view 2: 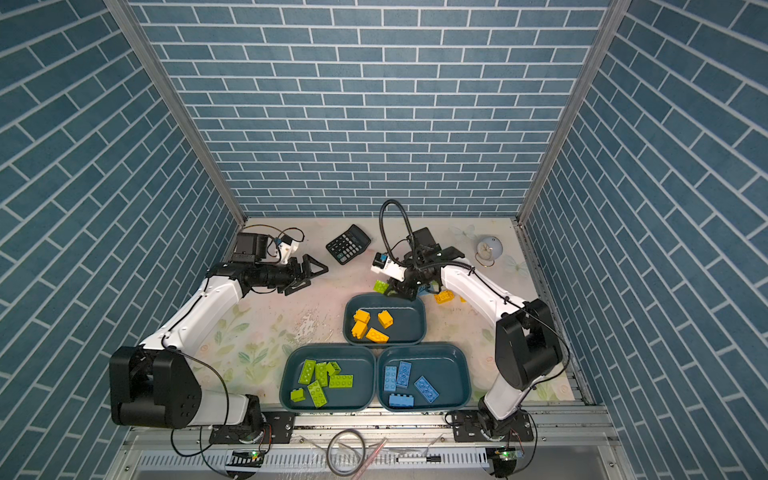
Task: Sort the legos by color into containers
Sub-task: 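Carry the green brick into the nearer green-filled bin and release it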
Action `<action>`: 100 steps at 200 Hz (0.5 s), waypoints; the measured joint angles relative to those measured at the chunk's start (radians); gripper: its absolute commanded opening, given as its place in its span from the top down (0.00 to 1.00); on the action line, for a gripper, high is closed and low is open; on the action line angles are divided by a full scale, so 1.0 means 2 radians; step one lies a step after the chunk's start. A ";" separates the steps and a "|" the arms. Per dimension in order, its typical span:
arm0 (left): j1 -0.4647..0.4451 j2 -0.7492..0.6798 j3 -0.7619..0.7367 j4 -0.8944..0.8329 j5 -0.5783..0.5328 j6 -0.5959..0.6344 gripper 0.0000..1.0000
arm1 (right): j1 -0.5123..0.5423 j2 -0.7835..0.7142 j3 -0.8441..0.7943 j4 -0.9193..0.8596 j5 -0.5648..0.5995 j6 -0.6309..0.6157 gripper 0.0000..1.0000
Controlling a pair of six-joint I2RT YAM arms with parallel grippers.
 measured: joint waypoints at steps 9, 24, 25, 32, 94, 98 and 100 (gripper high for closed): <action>0.000 0.000 0.000 0.001 -0.003 -0.002 0.00 | 0.021 -0.011 -0.021 0.006 -0.004 0.010 0.75; 0.000 0.000 -0.002 0.003 -0.007 -0.006 0.00 | 0.063 -0.026 -0.055 0.020 -0.006 0.025 0.74; 0.000 0.000 -0.002 0.003 -0.007 -0.006 0.00 | 0.065 -0.027 -0.057 0.021 -0.006 0.025 0.74; 0.000 0.000 -0.004 0.005 -0.009 -0.008 0.00 | 0.085 -0.031 -0.070 0.028 -0.005 0.031 0.74; 0.000 -0.001 -0.023 0.022 -0.019 -0.030 0.01 | 0.205 -0.009 -0.095 0.063 0.033 0.047 0.63; 0.000 -0.001 -0.025 0.024 -0.020 -0.031 0.00 | 0.209 -0.004 -0.094 0.063 0.038 0.048 0.60; 0.000 -0.001 -0.025 0.024 -0.020 -0.031 0.00 | 0.210 -0.001 -0.093 0.063 0.039 0.048 0.58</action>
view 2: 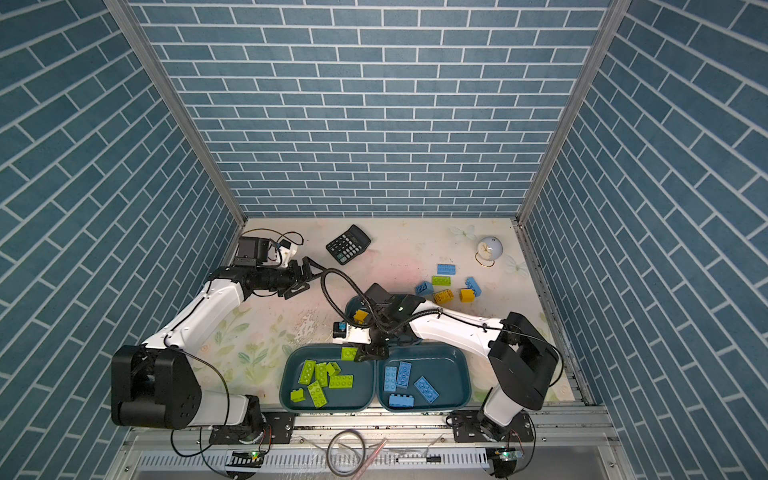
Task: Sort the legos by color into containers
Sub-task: 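Carry the green brick into the nearer green-filled bin and release it, then move the right gripper back over the light blue brick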
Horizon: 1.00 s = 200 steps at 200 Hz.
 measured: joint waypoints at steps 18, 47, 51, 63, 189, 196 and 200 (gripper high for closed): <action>0.000 -0.003 -0.004 0.003 -0.001 -0.005 0.00 | 0.010 0.021 0.006 0.002 0.011 0.001 0.47; 0.000 -0.009 -0.004 0.004 0.000 -0.009 0.00 | 0.002 0.019 0.006 0.005 0.014 0.013 0.36; 0.000 -0.010 -0.004 0.005 0.000 -0.009 0.00 | -0.001 0.016 0.006 0.005 0.014 0.013 0.36; 0.000 -0.011 -0.004 0.005 0.000 -0.010 0.00 | -0.018 0.005 0.006 0.004 0.009 0.018 0.35; 0.000 -0.005 -0.004 0.020 0.008 -0.021 0.01 | -0.373 -0.002 0.070 -0.087 0.015 -0.086 0.36; 0.000 -0.004 -0.004 0.022 0.008 -0.022 0.01 | -0.382 0.011 0.077 -0.089 0.015 -0.096 0.35; 0.000 -0.004 -0.004 0.023 0.008 -0.022 0.00 | -0.386 0.019 0.082 -0.089 0.015 -0.101 0.35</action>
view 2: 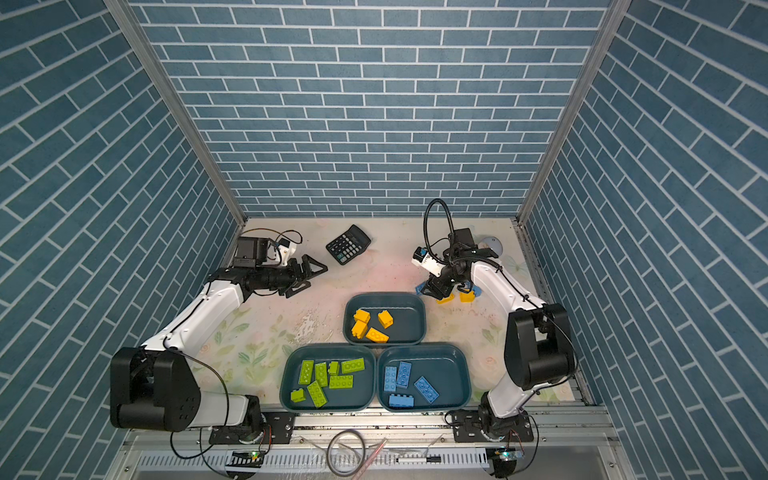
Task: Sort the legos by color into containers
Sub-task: 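Move the right gripper back over the light blue brick, then grasp the light blue 2x2 brick with the right gripper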
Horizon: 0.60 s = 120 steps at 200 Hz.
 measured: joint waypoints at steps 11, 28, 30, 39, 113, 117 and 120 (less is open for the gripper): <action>0.000 0.001 0.000 0.002 0.001 -0.001 0.01 | -0.009 0.022 0.013 0.000 0.000 -0.017 0.35; 0.000 0.003 0.000 0.002 0.002 -0.001 0.00 | -0.017 0.055 0.028 -0.001 -0.001 -0.040 0.35; 0.000 0.004 0.000 0.002 0.002 -0.002 0.01 | -0.018 0.059 0.030 -0.001 0.000 -0.043 0.35; 0.000 0.005 0.000 0.003 0.002 -0.003 0.01 | -0.020 0.074 0.036 -0.003 0.000 -0.055 0.35; 0.000 0.022 0.023 0.005 0.007 -0.004 0.01 | -0.021 0.161 0.069 0.008 0.019 -0.123 0.33; 0.000 0.023 0.023 0.004 0.007 -0.004 0.01 | -0.021 0.164 0.070 0.009 0.020 -0.124 0.33; 0.000 0.023 0.023 0.004 0.007 -0.004 0.01 | -0.021 0.166 0.071 0.010 0.021 -0.125 0.33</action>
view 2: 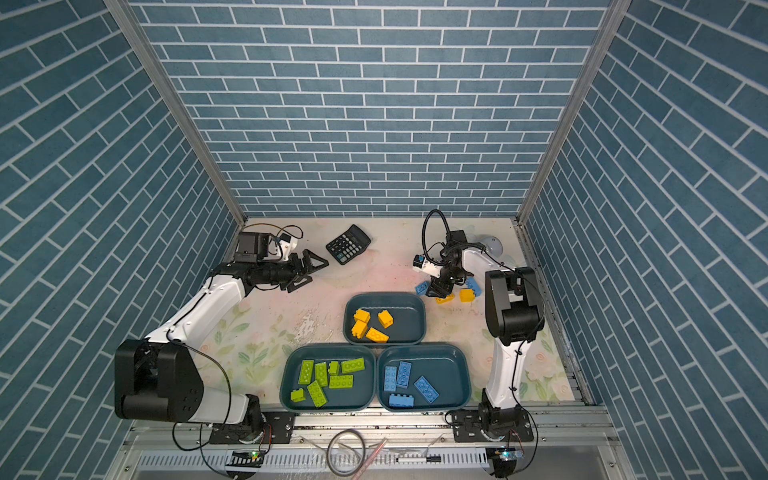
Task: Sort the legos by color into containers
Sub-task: 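Grasp the light blue 2x2 brick with the right gripper, then carry the light blue brick into the blue-filled bin and release it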
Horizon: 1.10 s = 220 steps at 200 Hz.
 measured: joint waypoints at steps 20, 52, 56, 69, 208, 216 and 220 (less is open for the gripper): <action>0.000 0.002 0.000 -0.001 0.000 0.000 0.01 | 0.001 0.012 0.008 0.004 0.002 -0.008 0.35; 0.000 0.003 0.000 -0.003 0.000 0.000 0.01 | 0.006 0.028 0.030 0.007 0.003 -0.018 0.40; 0.000 0.003 0.000 -0.003 0.000 0.000 0.01 | 0.007 0.030 0.032 0.007 0.003 -0.020 0.41; 0.000 0.003 0.000 -0.004 0.000 0.000 0.01 | 0.011 0.033 0.037 0.008 0.003 -0.023 0.43; 0.000 0.003 0.000 -0.006 0.000 0.000 0.01 | 0.031 0.023 0.039 0.012 0.004 -0.032 0.65; 0.000 0.003 0.000 -0.006 0.000 0.000 0.01 | 0.031 0.014 0.035 0.014 0.004 -0.032 0.65; 0.000 0.003 0.000 -0.006 0.000 0.000 0.01 | 0.031 0.008 0.033 0.015 0.004 -0.031 0.65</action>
